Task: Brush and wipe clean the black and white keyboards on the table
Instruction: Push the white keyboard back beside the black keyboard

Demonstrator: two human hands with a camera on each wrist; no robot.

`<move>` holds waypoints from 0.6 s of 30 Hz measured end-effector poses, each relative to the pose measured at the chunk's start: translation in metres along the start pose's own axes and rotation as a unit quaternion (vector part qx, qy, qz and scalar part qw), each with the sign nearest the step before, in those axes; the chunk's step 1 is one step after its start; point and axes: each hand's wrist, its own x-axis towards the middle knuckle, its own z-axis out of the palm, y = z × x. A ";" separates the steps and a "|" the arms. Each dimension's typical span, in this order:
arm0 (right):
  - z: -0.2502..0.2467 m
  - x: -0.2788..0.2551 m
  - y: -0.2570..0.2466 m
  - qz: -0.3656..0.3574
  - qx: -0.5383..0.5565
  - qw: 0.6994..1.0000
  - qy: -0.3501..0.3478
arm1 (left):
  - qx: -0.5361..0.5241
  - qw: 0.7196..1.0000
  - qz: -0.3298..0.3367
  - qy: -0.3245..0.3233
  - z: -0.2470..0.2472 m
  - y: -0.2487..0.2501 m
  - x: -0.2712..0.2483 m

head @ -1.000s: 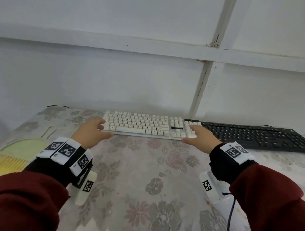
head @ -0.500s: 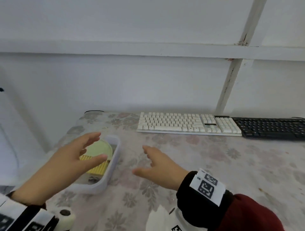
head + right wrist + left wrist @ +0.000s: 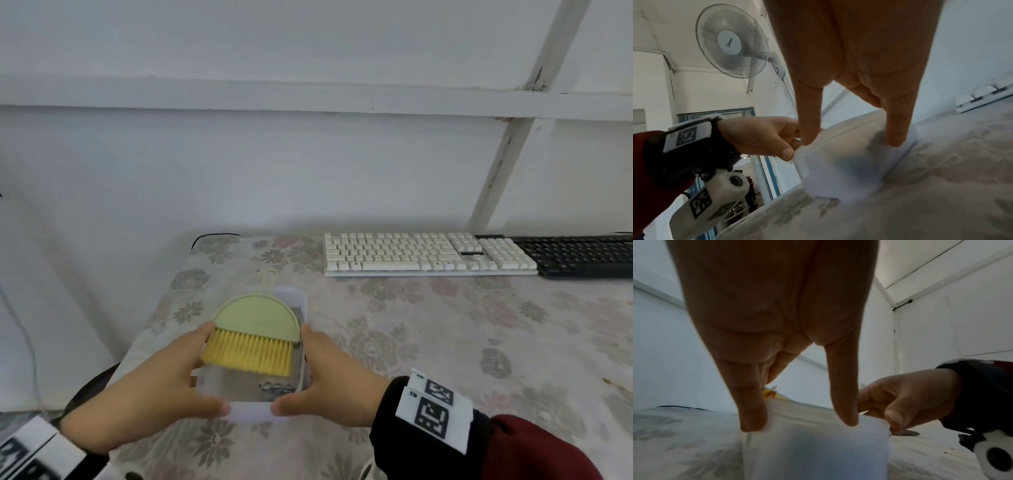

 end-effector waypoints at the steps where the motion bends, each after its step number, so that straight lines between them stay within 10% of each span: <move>1: -0.002 0.001 -0.001 0.005 -0.001 1.000 -0.001 | 0.006 1.000 -0.005 -0.001 -0.002 0.000 0.003; 18: -0.066 0.076 -0.001 0.063 0.004 0.995 0.073 | 0.107 0.991 0.031 0.069 -0.032 0.004 0.128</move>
